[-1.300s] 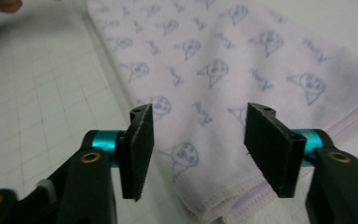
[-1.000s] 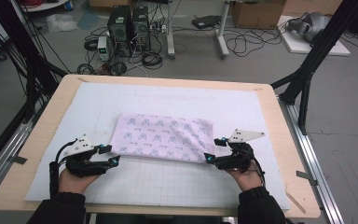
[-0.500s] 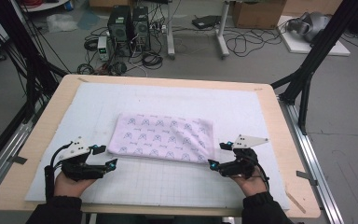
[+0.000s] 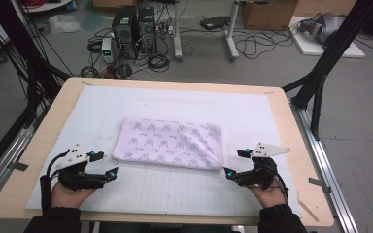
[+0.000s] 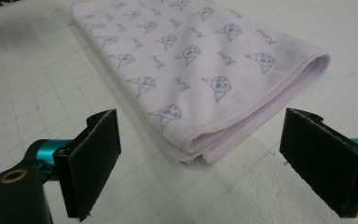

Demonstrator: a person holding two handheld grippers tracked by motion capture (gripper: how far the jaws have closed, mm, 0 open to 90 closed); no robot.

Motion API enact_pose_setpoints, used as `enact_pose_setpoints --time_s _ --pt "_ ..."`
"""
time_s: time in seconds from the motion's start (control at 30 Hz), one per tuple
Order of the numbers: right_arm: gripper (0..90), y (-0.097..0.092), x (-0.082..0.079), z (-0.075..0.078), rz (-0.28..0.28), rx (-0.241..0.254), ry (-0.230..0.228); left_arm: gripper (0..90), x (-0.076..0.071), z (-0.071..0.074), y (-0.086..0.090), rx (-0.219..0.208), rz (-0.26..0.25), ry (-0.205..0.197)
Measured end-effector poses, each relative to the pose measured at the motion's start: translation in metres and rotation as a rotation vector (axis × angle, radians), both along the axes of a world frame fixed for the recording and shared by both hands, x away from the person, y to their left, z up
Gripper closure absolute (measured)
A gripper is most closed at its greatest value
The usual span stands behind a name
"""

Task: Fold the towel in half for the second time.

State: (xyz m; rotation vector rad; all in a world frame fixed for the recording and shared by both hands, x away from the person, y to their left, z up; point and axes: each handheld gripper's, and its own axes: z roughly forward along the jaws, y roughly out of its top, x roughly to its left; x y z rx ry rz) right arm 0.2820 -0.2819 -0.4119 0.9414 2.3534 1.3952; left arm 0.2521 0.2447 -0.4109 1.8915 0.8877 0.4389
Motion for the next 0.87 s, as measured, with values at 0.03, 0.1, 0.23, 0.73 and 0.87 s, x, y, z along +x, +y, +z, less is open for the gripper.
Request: enact_pose_setpoints --time_s 0.03,0.1,0.23,0.73,0.87 --pt "11.5 -0.001 -0.001 0.0 -0.004 0.003 0.0 20.7 0.0 0.0 0.0 0.002 0.0 0.0" --pt "11.5 -0.004 -0.003 0.0 -0.01 0.006 -0.006 21.0 -0.001 0.0 0.001 0.003 -0.001 0.003" --pt "11.5 -0.009 -0.008 -0.001 -0.023 0.009 -0.003 21.2 -0.002 0.0 0.002 0.007 -0.002 0.001" --pt "11.5 -0.011 -0.014 -0.004 -0.012 0.001 -0.002 21.5 -0.006 -0.002 0.003 0.021 -0.006 -0.003" --pt "11.5 -0.011 -0.012 -0.005 -0.008 -0.001 -0.002 21.5 -0.005 -0.002 0.003 0.023 -0.004 -0.003"
